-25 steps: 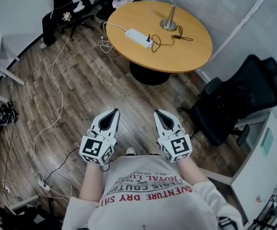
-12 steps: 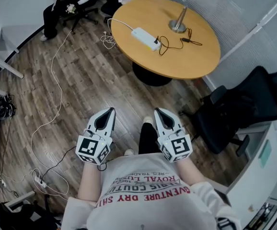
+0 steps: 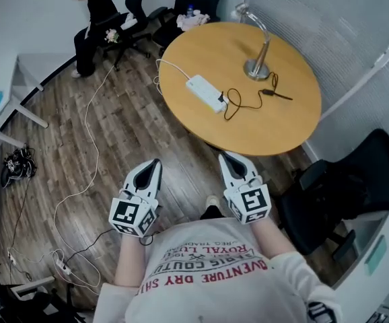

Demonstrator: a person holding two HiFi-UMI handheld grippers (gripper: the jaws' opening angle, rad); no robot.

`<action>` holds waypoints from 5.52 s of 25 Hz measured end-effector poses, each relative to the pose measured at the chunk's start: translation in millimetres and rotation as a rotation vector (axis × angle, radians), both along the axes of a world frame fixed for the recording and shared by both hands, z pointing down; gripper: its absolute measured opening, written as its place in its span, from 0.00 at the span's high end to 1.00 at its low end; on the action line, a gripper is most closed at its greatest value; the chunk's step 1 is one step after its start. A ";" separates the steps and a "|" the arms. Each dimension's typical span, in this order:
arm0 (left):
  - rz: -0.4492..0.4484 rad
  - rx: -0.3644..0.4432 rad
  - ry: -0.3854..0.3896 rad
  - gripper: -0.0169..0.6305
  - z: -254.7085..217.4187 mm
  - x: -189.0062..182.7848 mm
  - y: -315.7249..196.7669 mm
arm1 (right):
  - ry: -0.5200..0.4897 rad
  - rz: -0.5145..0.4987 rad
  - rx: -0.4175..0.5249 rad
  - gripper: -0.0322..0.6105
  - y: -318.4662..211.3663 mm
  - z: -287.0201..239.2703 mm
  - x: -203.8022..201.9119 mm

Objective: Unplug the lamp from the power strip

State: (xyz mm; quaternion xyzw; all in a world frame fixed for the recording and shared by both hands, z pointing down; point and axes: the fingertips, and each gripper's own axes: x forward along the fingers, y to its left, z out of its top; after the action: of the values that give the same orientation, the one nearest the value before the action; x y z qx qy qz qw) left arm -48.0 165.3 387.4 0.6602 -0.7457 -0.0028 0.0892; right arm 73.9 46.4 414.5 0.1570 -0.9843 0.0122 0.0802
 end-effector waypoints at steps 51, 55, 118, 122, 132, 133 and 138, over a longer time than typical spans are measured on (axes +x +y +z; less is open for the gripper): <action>1.134 -0.604 -0.321 0.93 267.2 -89.3 -406.9 | 0.760 0.332 -0.354 0.67 -288.1 218.4 -148.9; 1.146 -0.623 -0.343 0.93 282.4 -83.8 -418.7 | 0.873 0.259 -0.365 0.67 -290.5 239.6 -152.4; 0.926 -0.261 0.063 0.93 125.3 -124.2 -468.2 | 0.316 0.456 -0.223 0.84 -347.1 103.6 -166.8; 0.893 -0.142 0.033 0.93 85.4 -130.9 -466.9 | 0.180 0.464 -0.232 0.84 -342.3 84.8 -171.0; 0.889 0.017 0.034 0.93 27.7 -131.4 -452.4 | -0.019 0.543 -0.131 0.84 -340.7 40.5 -162.8; 0.885 0.017 0.033 0.93 28.0 -132.1 -452.7 | -0.024 0.546 -0.120 0.84 -340.3 38.8 -162.7; 0.859 0.019 0.028 0.93 27.9 -134.1 -450.9 | -0.010 0.549 -0.067 0.84 -337.0 35.9 -164.2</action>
State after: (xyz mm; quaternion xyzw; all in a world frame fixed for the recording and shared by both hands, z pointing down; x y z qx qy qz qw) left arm -182.1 -285.6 415.3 0.9114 -0.4019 0.0188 0.0863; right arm -90.3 -290.5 450.3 0.4152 -0.9042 0.0668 0.0742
